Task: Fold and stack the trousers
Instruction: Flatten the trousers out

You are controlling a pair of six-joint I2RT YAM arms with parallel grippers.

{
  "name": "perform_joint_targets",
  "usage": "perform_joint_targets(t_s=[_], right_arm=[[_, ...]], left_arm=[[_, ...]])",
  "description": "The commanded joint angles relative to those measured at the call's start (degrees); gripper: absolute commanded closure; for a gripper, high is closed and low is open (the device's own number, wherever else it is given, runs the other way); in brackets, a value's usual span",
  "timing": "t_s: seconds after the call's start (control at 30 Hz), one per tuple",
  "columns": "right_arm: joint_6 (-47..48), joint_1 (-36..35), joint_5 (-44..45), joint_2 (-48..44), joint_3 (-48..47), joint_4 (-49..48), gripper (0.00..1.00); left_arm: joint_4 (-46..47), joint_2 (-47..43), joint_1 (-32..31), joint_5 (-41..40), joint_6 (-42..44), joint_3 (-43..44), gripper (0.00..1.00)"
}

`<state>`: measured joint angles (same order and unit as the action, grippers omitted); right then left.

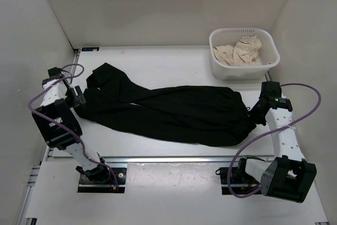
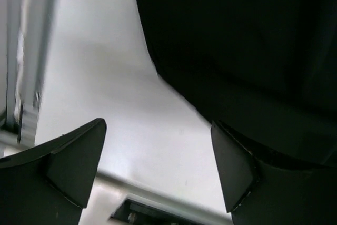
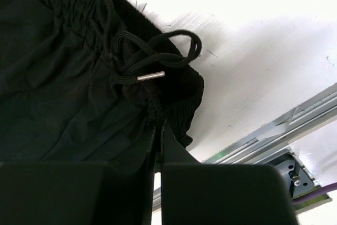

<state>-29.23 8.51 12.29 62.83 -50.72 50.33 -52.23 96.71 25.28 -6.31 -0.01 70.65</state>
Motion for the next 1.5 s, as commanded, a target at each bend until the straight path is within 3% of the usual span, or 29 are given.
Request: perform_joint_targets(t_s=[0.0,0.3,0.37,0.43,0.47,0.5,0.67,0.83,0.93,1.03,1.2,1.47], right_arm=[[1.02,0.1,-1.04,-1.04,0.01,-1.72,1.0],[2.08,0.1,2.11,1.06,-1.22,-0.67,1.0],[2.08,0.62,2.12,2.29,-1.22,-0.67,1.0],[2.6,1.76,1.16,3.0,-2.8,-0.67,1.0],[2.6,3.08,0.28,3.61,-3.94,-0.15,1.0],[2.6,3.78,0.27,3.62,-7.08,0.47,1.0],[1.82,4.32,6.06,3.54,-17.04,10.73,1.0],[-1.18,7.04,13.89,-2.18,-13.19,13.13,1.0],[-1.18,7.04,15.48,-2.71,-8.18,12.43,1.0],[-0.04,7.74,16.18,-1.57,-1.7,9.27,1.0],[1.11,9.5,3.98,2.83,5.01,6.98,1.0],[-1.17,14.07,10.81,0.54,4.58,9.26,1.0]], left_arm=[[5.02,0.41,1.62,6.22,0.01,5.28,0.09],[6.17,16.84,0.92,11.13,0.01,11.17,0.09],[6.17,19.13,0.3,11.75,0.01,11.17,0.18],[6.17,19.84,-0.32,13.41,0.01,9.78,0.55],[6.17,19.84,-0.32,13.42,0.01,9.25,0.84],[6.17,18.79,-0.32,13.42,0.01,8.63,0.86],[6.17,8.87,6.08,3.26,0.01,4.07,0.86],[6.17,-4.74,17.06,-2.47,0.01,-1.12,0.86],[6.17,-8.19,19.8,-4.41,0.01,-7.36,0.86],[6.17,-10.13,21.04,-4.42,0.01,-12.81,0.86],[6.17,-10.83,21.66,-4.42,0.01,-17.38,0.86],[6.17,-13.56,22.18,-7.23,0.01,-21.43,0.86]])
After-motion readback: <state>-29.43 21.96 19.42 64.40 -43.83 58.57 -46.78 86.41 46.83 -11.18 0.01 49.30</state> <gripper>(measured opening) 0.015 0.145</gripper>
